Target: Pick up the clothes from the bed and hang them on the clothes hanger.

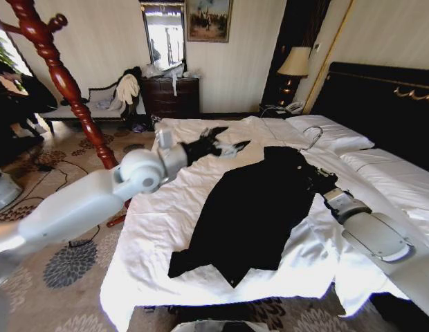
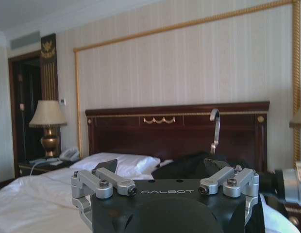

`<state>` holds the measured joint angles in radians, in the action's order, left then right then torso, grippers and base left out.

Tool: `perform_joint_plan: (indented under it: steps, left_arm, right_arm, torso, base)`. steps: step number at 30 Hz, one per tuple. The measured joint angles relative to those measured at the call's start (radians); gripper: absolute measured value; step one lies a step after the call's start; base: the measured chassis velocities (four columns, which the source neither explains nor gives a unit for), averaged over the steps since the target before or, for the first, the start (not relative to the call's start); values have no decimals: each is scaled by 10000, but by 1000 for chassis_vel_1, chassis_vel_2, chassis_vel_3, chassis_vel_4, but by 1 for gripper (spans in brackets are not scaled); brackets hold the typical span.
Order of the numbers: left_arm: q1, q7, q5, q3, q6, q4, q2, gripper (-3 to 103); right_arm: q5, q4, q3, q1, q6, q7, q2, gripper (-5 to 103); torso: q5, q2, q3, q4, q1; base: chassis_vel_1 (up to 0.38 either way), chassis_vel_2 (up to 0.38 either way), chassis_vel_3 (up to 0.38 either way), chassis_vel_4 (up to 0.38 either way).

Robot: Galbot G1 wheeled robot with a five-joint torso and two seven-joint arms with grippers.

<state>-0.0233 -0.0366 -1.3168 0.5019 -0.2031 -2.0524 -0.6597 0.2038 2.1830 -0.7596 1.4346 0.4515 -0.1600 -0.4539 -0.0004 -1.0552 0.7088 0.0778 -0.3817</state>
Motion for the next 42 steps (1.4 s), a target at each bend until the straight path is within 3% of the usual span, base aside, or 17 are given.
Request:
perform_joint_plan:
  steps: [7, 19, 34, 42]
  left_arm:
    - [25, -320, 135, 342, -49, -249, 162, 100]
    - [-1260, -562, -8, 2192, -234, 183, -624, 100]
    - [-1901, -773, 74, 3323, -266, 935, -1643, 100]
    - [-1969, -800, 200, 3510, -238, 1096, -1836, 100]
  right_arm:
    - [-349, 71, 55, 7, -148, 83, -24, 20]
    - [-613, 152, 89, 53, -341, 128, 29, 20]
    - [-879, 309, 24, 35, -533, 196, 393, 20]
    - [-1110, 311, 10, 45, -671, 257, 407, 20]
  torso:
    - [2, 0, 0, 2, 0]
    - [5, 0, 0, 1, -1]
    - [5, 1, 0, 1, -2]
    - [4, 0, 0, 0, -2]
  base:
    - [0, 0, 0, 0]
    - [0, 0, 0, 0]
    - [0, 0, 0, 0]
    - [0, 0, 0, 0]
